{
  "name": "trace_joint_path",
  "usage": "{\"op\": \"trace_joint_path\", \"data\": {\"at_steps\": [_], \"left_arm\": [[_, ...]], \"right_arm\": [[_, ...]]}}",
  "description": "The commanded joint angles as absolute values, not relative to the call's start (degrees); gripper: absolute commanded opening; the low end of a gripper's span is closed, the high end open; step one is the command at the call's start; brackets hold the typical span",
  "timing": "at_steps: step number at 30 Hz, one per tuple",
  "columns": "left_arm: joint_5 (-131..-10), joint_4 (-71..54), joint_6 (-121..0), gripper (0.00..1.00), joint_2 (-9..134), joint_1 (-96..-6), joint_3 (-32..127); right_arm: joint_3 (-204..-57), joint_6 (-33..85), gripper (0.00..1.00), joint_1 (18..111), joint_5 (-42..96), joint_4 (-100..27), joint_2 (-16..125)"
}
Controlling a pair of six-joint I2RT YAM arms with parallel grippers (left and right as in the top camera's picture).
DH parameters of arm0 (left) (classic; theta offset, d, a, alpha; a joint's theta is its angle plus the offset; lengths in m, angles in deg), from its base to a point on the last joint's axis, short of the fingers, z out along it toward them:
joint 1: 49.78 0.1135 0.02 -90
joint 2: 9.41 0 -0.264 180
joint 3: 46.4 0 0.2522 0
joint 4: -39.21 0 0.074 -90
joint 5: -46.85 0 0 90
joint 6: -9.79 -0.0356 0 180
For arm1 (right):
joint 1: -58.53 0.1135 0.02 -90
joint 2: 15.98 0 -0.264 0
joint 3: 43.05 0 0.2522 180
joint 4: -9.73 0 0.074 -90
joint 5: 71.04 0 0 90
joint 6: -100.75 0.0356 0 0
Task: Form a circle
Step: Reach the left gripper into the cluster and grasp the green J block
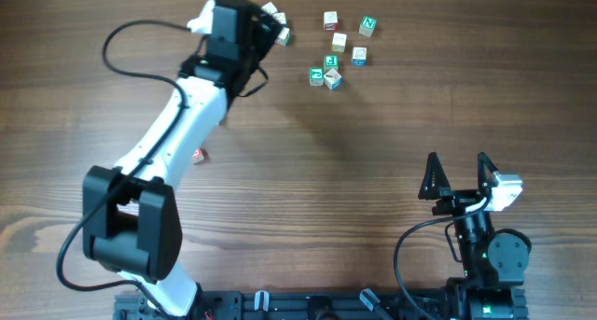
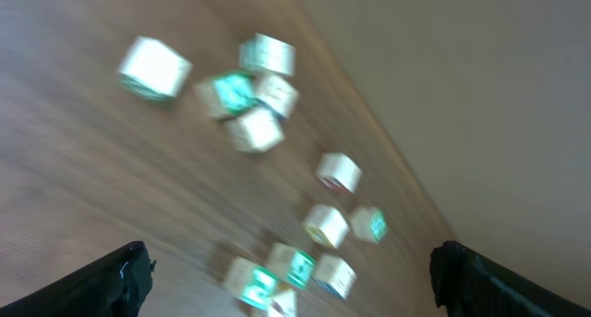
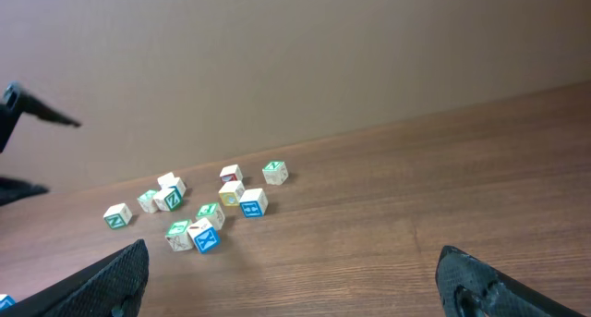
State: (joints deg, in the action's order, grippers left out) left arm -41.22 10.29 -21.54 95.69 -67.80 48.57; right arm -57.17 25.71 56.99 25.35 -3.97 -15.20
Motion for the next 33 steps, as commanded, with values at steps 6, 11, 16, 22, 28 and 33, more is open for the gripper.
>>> {"op": "trace_joint_path", "data": {"at_steps": [6,11,16,22,28,33], "left_arm": [[-47.21,20.54,-41.73,1.00,109.87,-71.91,48.81],[-47.19,22.64,-58.39,0.99,114.77,-72.15,48.81],[-47.19,24.00,-65.38,1.00,116.17,-73.20,48.81],[-47.19,23.23,-66.56,1.00,119.01,-75.10,48.81],[-36.56,17.18,-66.06,0.89,119.77,-74.95,48.81],[-36.43,13.99,-64.11,0.70,119.49,-74.99,48.81]], "right_arm": [[-57.11,26.17,1.00,57.23,25.00,-3.69,-15.55],[-57.11,26.17,1.00,57.23,25.00,-3.69,-15.55],[-57.11,26.17,1.00,57.23,25.00,-3.69,-15.55],[-57.11,26.19,1.00,57.23,25.00,-3.69,-15.55],[-57.11,26.17,1.00,57.23,25.00,-3.69,-15.55],[-57.11,26.17,1.00,57.23,25.00,-3.69,-15.55]]}}
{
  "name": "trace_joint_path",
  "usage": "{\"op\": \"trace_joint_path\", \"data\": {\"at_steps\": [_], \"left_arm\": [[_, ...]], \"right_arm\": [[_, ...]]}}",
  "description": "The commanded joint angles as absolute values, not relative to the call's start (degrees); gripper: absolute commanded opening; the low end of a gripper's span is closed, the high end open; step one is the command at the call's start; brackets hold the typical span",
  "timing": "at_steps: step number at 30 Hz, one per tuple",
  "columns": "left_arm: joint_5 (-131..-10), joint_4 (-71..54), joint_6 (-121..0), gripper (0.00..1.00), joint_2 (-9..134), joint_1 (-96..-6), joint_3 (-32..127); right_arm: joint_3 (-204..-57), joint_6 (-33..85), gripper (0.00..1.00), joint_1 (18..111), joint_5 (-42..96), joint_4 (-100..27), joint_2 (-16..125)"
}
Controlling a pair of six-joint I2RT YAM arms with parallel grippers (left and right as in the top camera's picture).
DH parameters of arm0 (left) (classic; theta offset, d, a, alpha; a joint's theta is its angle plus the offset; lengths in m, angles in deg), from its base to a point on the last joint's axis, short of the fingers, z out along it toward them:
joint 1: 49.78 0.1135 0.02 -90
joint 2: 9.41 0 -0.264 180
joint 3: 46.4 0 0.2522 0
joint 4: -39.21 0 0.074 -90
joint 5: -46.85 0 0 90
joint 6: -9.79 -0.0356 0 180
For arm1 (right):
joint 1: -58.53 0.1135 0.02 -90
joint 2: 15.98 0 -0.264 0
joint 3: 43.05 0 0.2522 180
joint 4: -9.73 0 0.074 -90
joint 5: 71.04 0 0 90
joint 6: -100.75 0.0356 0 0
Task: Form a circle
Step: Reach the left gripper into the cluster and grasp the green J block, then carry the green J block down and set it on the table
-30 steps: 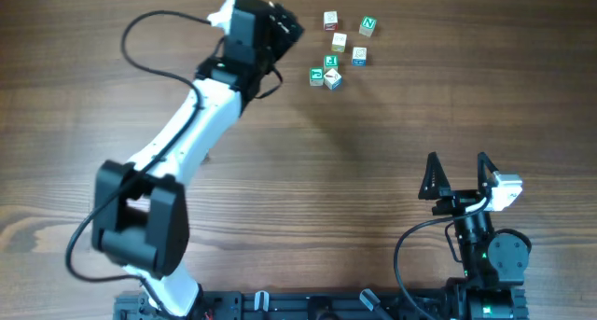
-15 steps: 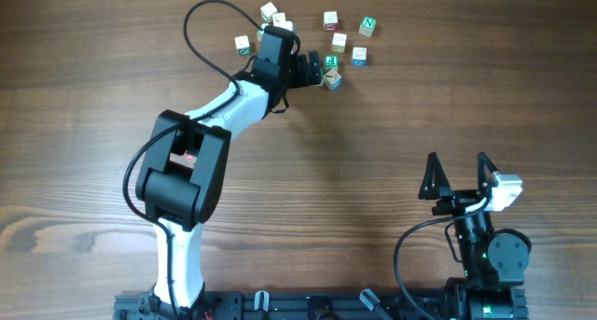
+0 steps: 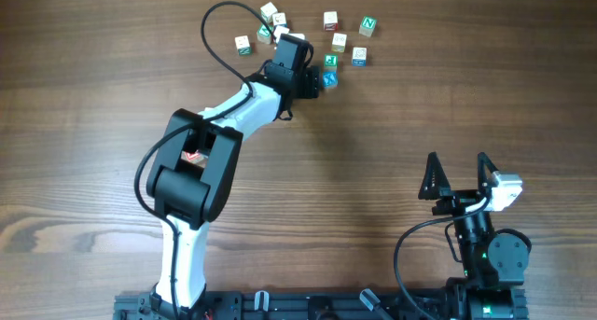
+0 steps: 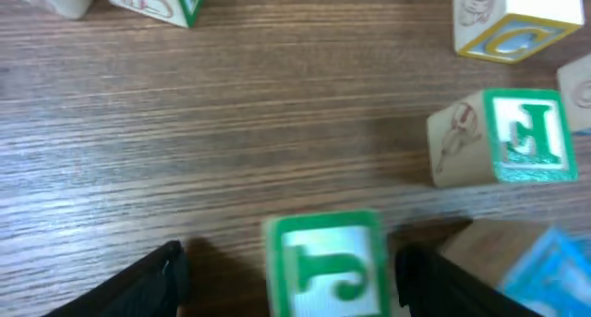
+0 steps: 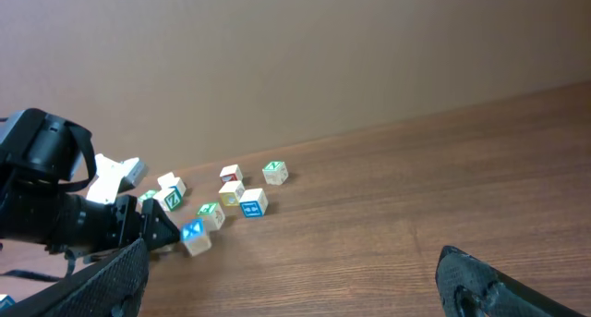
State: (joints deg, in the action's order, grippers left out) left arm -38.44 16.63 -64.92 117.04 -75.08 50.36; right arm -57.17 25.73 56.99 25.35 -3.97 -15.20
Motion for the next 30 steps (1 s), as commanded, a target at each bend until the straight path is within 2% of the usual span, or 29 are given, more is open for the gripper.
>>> {"op": "trace_joint_path", "data": {"at_steps": [1,5,8,9,11,13,18,22,26,30], "left_arm": [[-36.43,13.55,-64.09,0.69,119.49,-75.05,48.81],[-36.39,12.41,-64.14,0.57,119.49,-75.01,48.81],[-35.97,14.90,-64.14,0.59,119.49,-75.01,48.81],[-35.97,15.84,-64.11,0.50,119.49,-75.01,48.81],[-35.97,15.47,-64.11,0.24,119.25,-75.01,48.81],[-35.95,14.25,-64.11,0.15,117.76,-74.99,48.81],[-35.91,7.93,-62.74,0.13,107.97,-75.01,48.81],[-30.95,-8.81,-56.07,0.13,98.70,-75.01,48.81],[-29.81,-23.48,-51.87,0.13,98.00,-75.01,48.70],[-25.85,-27.26,-46.74,0.15,98.20,-75.01,46.69]], "right_arm": [[-57.11,26.19,1.00,57.23,25.00,-3.69,-15.55],[-57.11,26.17,1.00,57.23,25.00,-3.69,-15.55],[-57.11,26.19,1.00,57.23,25.00,-3.69,-15.55],[-57.11,26.19,1.00,57.23,25.00,-3.69,-15.55],[-57.11,26.17,1.00,57.23,25.00,-3.69,-15.55],[-57.11,26.17,1.00,57.23,25.00,-3.69,-15.55],[-57.11,26.17,1.00,57.23,25.00,-3.69,-15.55],[-57.11,26.17,1.00,57.23,25.00,-3.69,-15.55],[-57.11,26.15,1.00,57.23,25.00,-3.69,-15.55],[-57.11,26.17,1.00,57.23,25.00,-3.69,-15.55]]}}
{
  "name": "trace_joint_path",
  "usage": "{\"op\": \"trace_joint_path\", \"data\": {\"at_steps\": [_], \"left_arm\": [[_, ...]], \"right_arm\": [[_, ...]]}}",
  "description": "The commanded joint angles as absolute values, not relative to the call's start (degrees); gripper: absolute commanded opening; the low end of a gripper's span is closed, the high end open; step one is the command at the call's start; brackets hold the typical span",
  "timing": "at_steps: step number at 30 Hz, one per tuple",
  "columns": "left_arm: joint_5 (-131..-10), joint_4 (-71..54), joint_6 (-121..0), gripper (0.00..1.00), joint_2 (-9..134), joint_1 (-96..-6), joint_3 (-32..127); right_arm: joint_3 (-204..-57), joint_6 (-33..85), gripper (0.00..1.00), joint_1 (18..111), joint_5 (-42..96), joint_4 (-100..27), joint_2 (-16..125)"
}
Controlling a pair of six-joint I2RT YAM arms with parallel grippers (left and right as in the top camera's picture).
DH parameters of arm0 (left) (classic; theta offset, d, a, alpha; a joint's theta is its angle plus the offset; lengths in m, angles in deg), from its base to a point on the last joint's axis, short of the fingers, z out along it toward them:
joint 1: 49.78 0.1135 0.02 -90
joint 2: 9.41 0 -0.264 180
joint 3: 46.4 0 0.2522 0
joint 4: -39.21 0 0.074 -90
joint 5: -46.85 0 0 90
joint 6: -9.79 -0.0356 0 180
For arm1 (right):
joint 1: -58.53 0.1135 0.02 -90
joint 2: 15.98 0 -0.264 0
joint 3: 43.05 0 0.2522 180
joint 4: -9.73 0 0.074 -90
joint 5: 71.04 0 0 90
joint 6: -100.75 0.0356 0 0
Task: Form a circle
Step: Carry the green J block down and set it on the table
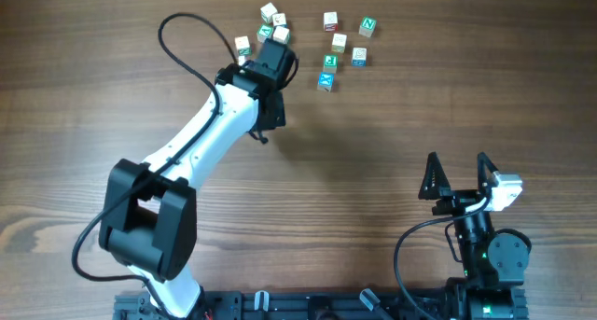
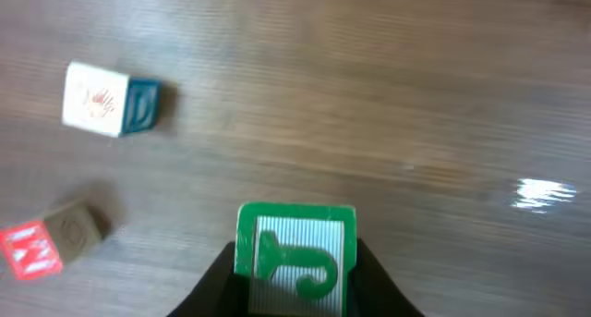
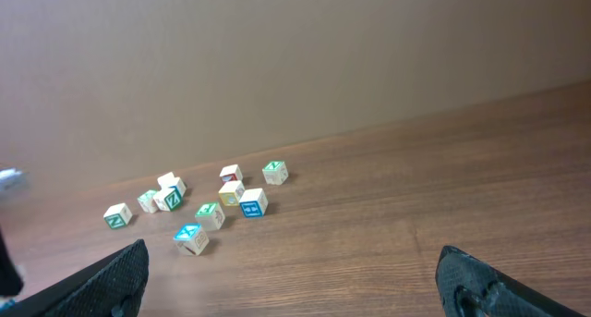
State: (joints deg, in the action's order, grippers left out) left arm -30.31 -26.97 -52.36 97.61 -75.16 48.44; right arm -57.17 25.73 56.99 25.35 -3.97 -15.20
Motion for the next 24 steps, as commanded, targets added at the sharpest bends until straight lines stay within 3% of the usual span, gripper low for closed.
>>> {"op": "trace_joint_path", "data": {"at_steps": [1,8,19,24], "left_arm": [[-24.06,-26.56,-45.62,0.16,98.20,-74.99,45.66],[-23.25,-21.01,-33.78,0.15,98.22,-72.63,36.55],[-25.11,-11.21,-33.45,0.22,98.22,-70.31,31.10],[-30.20,-11.26,-34.41,0.14,98.16,-69.70,31.10]], "right_arm": [[-57.11,26.19,1.00,57.23,25.00,-3.69,-15.55],[-57.11,26.17,1.00,57.23,25.00,-3.69,-15.55],[-57.11,26.17,1.00,57.23,25.00,-3.69,-15.55],[-57.11,26.17,1.00,57.23,25.00,-3.69,-15.55]]}}
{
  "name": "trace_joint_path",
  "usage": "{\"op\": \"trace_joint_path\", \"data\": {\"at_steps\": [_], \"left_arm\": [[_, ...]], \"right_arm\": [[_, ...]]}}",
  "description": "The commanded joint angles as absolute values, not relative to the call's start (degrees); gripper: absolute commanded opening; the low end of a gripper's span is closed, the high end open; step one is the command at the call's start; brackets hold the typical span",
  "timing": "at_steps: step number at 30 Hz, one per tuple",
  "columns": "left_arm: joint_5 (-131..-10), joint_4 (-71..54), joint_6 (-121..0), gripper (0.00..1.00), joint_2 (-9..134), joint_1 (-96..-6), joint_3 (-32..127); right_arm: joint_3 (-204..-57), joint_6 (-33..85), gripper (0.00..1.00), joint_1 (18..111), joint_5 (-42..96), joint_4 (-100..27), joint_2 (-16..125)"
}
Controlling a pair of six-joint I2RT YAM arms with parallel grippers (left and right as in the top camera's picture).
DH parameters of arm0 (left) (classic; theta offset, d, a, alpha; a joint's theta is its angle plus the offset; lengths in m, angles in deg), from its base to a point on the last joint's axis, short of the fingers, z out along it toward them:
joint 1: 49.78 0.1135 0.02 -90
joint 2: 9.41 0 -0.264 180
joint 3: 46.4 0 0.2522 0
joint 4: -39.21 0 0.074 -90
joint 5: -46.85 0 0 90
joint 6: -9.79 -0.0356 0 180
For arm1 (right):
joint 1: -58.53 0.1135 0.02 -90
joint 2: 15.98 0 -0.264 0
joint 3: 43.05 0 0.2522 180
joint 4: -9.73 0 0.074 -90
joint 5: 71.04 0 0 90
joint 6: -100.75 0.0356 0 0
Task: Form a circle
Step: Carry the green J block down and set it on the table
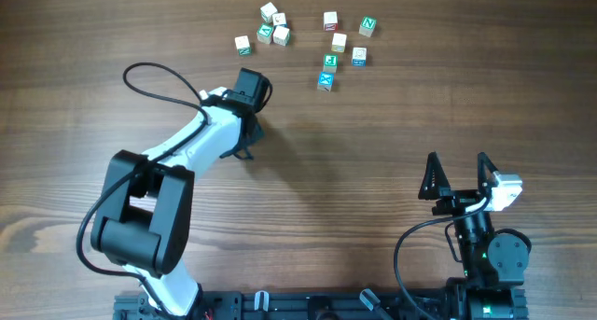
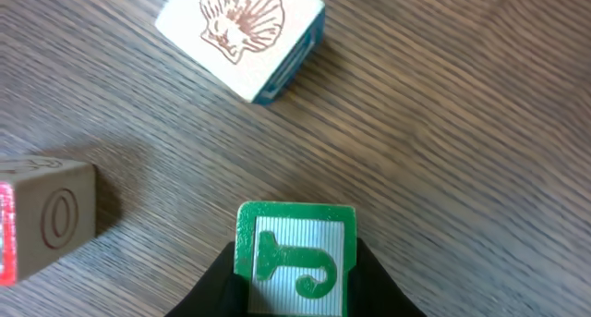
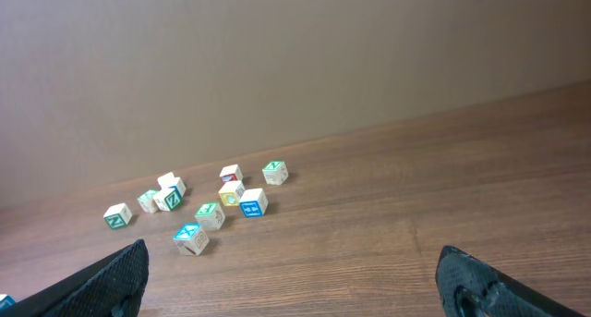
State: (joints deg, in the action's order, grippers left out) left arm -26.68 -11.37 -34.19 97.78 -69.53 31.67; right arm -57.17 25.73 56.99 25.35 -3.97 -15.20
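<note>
My left gripper (image 2: 295, 282) is shut on a green-framed block with the letter J (image 2: 295, 252) and holds it low over the wooden table. Just beyond it lie a white block with a shell picture (image 2: 242, 35) and a red-faced block (image 2: 42, 220). From overhead the left gripper (image 1: 242, 143) sits left of centre, and the arm hides those blocks. Several loose letter blocks (image 1: 325, 80) are scattered at the table's far side. My right gripper (image 3: 291, 262) stands open and empty near the front right (image 1: 459, 180).
The far scatter of blocks (image 3: 187, 238) splits into a left group (image 1: 265, 34) and a right group (image 1: 339, 41). The left arm's black cable (image 1: 159, 77) loops over the table to its left.
My left gripper, still shut on the J block, has moved from beside the far blocks toward the near left and lower; the shell and red blocks now look much closer. The right arm has not moved.
My left gripper was open above the far blocks. Then it was open around the green J block among them. Then it held the block shut, away from the group, and now holds it low beside the shell and red blocks.
</note>
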Motion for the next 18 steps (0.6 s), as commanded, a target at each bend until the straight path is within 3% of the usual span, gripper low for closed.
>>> {"op": "trace_joint_path", "data": {"at_steps": [1,6,11,15,18], "left_arm": [[-31.93,-10.80,-36.49,0.11,98.16,-70.18,31.13],[-32.24,-10.89,-39.31,0.10,95.18,-73.59,31.24],[-32.85,-10.95,-39.53,0.14,88.45,-74.31,31.21],[-29.22,-10.93,-39.48,0.20,88.54,-73.57,31.21],[-30.38,-10.69,-39.48,0.20,88.56,-73.68,31.21]], "right_arm": [[-57.11,26.17,1.00,57.23,25.00,-3.69,-15.55],[-57.11,25.69,1.00,57.23,22.86,-2.71,-15.55],[-57.11,25.78,1.00,57.23,4.37,-2.47,-15.55],[-57.11,26.26,1.00,57.23,4.87,-2.36,-15.44],[-57.11,38.13,1.00,57.23,15.58,-2.88,-15.44]]}}
